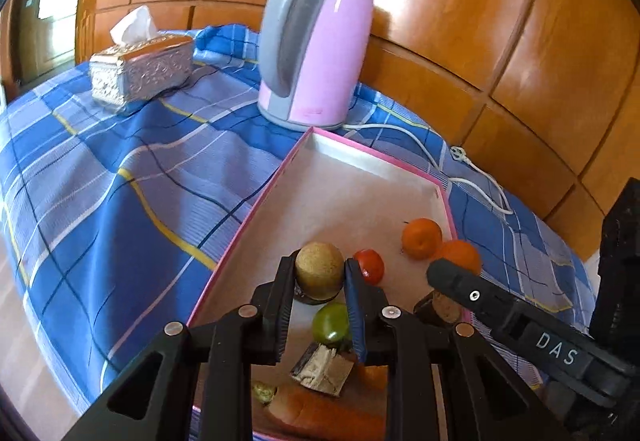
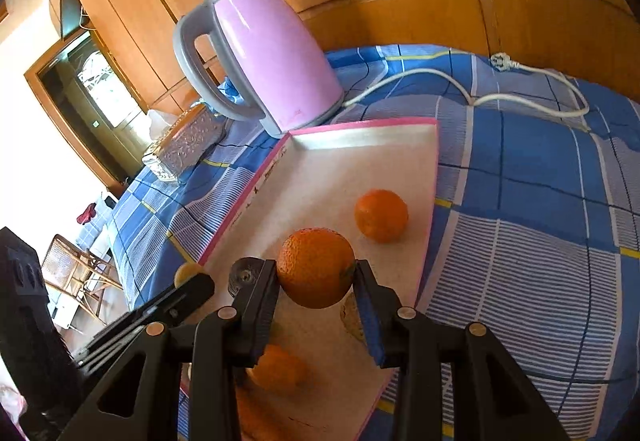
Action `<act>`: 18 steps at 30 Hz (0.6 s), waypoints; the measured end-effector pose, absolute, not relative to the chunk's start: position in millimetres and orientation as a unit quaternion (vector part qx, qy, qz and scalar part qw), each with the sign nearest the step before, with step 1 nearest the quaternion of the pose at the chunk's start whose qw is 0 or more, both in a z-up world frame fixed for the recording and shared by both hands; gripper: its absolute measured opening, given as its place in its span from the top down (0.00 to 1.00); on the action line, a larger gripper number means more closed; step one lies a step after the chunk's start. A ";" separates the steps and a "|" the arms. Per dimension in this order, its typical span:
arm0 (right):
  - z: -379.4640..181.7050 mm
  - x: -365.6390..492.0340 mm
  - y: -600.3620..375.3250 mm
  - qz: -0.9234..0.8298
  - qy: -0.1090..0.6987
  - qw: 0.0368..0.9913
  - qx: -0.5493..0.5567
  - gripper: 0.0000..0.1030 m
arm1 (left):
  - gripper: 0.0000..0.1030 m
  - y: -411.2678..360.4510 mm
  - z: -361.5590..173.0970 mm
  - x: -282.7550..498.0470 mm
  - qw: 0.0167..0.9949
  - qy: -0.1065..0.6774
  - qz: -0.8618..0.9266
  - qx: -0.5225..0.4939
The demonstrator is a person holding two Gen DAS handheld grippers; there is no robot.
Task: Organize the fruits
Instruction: 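Open left tool to drop yellow fruit in tray while right tool releases orange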
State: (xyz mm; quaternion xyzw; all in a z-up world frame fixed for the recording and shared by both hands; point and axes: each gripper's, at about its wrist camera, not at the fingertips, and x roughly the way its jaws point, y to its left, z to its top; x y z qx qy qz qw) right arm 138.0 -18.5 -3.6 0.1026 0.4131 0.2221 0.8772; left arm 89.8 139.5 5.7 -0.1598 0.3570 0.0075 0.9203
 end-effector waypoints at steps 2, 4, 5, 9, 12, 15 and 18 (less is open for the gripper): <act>-4.7 138.1 -18.2 0.227 0.416 0.875 0.104 0.62 | 0.73 136.9 6.4 92.0 0.921 0.355 -0.015 -0.157; -3.2 134.7 -20.1 0.233 0.409 0.876 0.105 0.60 | 0.62 133.9 7.2 92.2 0.922 0.351 -0.032 -0.157; -1.7 132.7 -21.6 0.235 0.405 0.877 0.106 0.59 | 0.58 132.6 7.8 92.8 0.924 0.350 -0.032 -0.153; 2.2 125.6 -32.9 0.227 0.399 0.881 0.114 0.57 | 0.59 132.8 8.8 90.9 0.926 0.348 -0.017 -0.147; 2.2 117.7 -40.3 0.218 0.396 0.885 0.111 0.58 | 0.59 139.2 6.5 89.1 0.923 0.353 0.013 -0.150; -1.7 112.4 -43.0 0.209 0.400 0.886 0.107 0.65 | 0.63 145.7 2.8 87.8 0.919 0.359 0.039 -0.155; -3.8 109.4 -37.9 0.211 0.405 0.884 0.102 0.69 | 0.63 150.4 1.2 85.1 0.917 0.361 0.079 -0.148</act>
